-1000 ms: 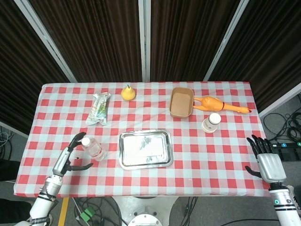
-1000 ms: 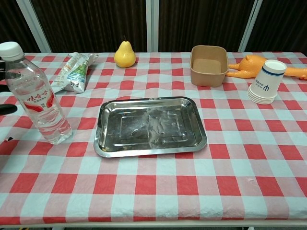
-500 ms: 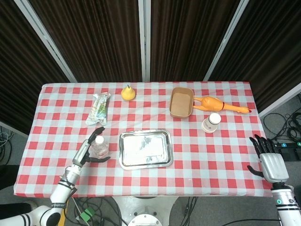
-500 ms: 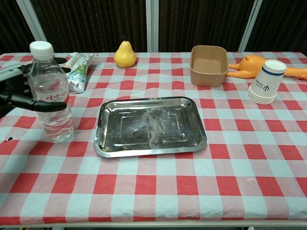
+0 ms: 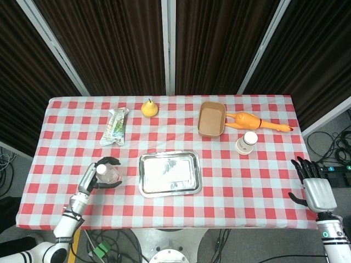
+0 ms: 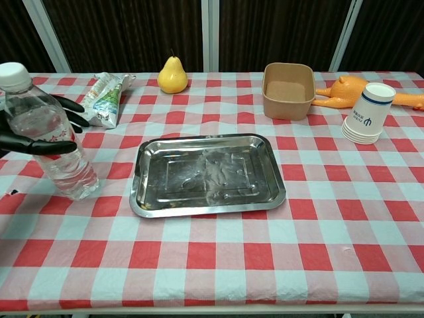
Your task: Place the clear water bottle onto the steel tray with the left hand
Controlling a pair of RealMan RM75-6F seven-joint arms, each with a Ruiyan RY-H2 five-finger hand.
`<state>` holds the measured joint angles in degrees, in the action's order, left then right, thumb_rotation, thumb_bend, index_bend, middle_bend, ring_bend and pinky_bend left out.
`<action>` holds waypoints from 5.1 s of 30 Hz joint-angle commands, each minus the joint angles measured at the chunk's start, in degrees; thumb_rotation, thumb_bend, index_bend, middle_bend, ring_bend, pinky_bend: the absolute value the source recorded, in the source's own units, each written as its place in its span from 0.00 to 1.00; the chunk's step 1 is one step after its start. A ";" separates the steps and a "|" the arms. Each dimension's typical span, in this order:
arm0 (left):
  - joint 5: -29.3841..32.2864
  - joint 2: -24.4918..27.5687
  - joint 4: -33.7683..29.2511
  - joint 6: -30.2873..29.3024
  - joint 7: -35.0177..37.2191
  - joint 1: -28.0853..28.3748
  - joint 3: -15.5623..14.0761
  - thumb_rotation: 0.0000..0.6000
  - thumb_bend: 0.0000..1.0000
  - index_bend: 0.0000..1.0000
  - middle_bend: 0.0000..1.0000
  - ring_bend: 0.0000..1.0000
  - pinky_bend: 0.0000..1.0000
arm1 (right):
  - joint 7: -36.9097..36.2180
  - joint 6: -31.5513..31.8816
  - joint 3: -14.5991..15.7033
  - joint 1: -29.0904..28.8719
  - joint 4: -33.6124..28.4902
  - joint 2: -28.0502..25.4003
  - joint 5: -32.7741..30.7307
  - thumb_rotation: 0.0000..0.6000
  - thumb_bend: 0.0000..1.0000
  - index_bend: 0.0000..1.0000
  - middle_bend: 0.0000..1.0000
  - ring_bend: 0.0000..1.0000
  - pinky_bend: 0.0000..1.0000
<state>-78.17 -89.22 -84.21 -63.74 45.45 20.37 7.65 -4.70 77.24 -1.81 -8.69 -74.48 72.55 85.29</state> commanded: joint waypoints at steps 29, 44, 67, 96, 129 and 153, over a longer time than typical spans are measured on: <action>0.28 5.12 -2.57 2.50 -3.45 10.72 10.22 1.00 0.24 0.61 0.66 0.51 0.52 | -0.13 0.29 -0.36 0.08 -0.29 0.16 -0.26 1.00 0.11 0.00 0.00 0.00 0.00; 2.02 0.96 6.94 3.27 1.62 12.39 8.33 1.00 0.27 0.60 0.65 0.51 0.52 | -0.65 -0.37 -0.08 0.25 0.67 0.22 -0.55 1.00 0.11 0.00 0.00 0.00 0.00; -0.64 -0.73 7.83 0.14 0.92 20.29 14.21 1.00 0.26 0.60 0.65 0.51 0.53 | -0.04 -0.28 -0.41 0.18 0.16 0.20 -0.70 1.00 0.11 0.00 0.00 0.00 0.00; -0.77 0.66 6.99 -1.57 1.88 18.26 10.51 1.00 0.26 0.59 0.64 0.51 0.53 | -0.36 -1.23 -0.17 0.07 1.51 0.75 -0.91 1.00 0.11 0.00 0.00 0.00 0.00; -7.45 -23.02 20.68 -9.06 -3.13 19.99 3.59 1.00 0.25 0.59 0.64 0.51 0.53 | -1.71 -2.95 -0.56 -0.55 2.86 1.09 -1.97 1.00 0.11 0.00 0.00 0.00 0.00; -11.99 -28.60 35.48 -11.44 5.48 20.73 -0.11 1.00 0.05 0.23 0.35 0.27 0.32 | -1.90 -4.04 -0.64 -0.94 3.02 1.01 -2.55 1.00 0.11 0.00 0.00 0.00 0.00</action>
<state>-89.92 -118.02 -48.73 -75.15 50.53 40.96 7.71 -6.59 73.20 -2.45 -9.64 -71.46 73.57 82.73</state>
